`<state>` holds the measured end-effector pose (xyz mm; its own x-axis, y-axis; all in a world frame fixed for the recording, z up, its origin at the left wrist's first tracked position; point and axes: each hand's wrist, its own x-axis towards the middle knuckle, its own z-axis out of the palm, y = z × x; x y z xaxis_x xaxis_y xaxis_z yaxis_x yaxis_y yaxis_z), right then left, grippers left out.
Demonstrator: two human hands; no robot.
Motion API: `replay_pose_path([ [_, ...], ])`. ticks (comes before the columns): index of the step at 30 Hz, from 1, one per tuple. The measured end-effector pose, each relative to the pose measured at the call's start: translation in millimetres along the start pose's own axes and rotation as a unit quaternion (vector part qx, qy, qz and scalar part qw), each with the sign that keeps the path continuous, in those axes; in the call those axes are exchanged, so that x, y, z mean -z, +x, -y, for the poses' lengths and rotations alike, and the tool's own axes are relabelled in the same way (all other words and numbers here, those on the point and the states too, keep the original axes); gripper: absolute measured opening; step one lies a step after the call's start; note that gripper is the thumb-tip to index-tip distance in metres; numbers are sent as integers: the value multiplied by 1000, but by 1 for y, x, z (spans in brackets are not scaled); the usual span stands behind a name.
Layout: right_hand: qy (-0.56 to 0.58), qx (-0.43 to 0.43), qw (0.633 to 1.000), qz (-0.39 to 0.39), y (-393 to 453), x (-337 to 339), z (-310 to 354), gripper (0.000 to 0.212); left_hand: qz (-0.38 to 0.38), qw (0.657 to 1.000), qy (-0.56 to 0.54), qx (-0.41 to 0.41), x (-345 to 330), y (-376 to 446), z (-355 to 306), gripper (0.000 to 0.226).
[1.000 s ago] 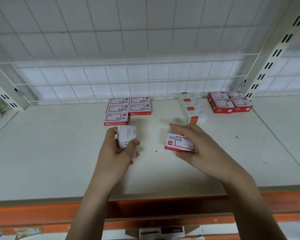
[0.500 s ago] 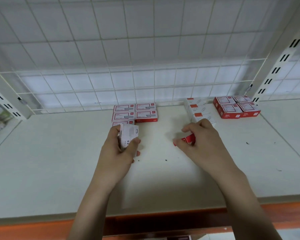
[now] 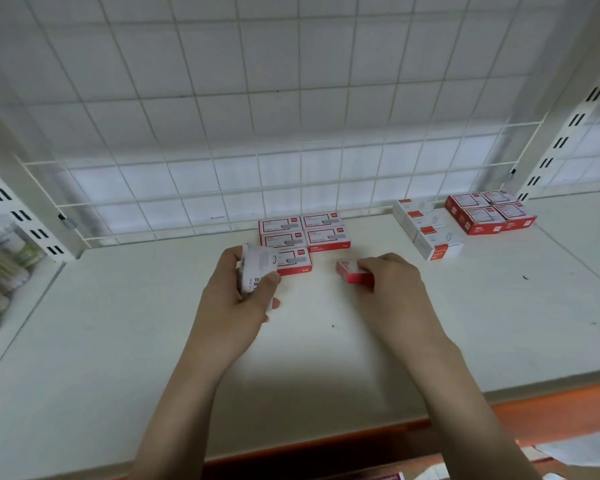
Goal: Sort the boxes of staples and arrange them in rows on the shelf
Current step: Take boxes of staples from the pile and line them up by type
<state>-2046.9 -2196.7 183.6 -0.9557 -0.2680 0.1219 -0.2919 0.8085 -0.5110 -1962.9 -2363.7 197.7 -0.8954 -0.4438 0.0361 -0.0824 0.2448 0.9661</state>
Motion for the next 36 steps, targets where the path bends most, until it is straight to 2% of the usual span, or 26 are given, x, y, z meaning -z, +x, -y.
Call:
replay_pose_path([
  [5, -17, -41, 995, -88, -4, 3, 5, 18, 9, 1000, 0, -6, 8, 3, 0, 21],
  [8, -41, -64, 992, -98, -5, 5, 11, 19, 10, 1000, -8, -10, 12, 5, 0, 19],
  [15, -90, -14, 996, -11, -9, -7, 23, 34, 7, 1000, -13, -14, 16, 3, 3, 22],
  [18, -121, 39, 991, 38, -10, -15, 14, 41, 3, 1000, -13, -15, 17, 3, 4, 22],
  [22, -108, 106, 988, 37, -11, -19, 1, 52, -3, 1000, -15, -12, 18, 4, 6, 20],
  [24, -124, 107, 984, 66, -13, -20, -4, 45, -4, 1000, -14, -10, 18, 4, 7, 19],
  [26, -129, 115, 981, 92, -12, -21, -7, 50, 2, 1000, -13, -10, 18, 4, 7, 22],
  [28, -142, 115, 977, 108, -9, -21, -5, 58, 11, 1000, -4, -6, 18, 3, 8, 33],
  [32, -147, 96, 975, 137, 1, -24, 3, 51, -8, 1000, 22, 11, 20, -1, 12, 60],
  [36, -146, 89, 976, 138, 7, -28, 8, 52, -41, 998, 37, 13, 23, 0, 14, 49],
])
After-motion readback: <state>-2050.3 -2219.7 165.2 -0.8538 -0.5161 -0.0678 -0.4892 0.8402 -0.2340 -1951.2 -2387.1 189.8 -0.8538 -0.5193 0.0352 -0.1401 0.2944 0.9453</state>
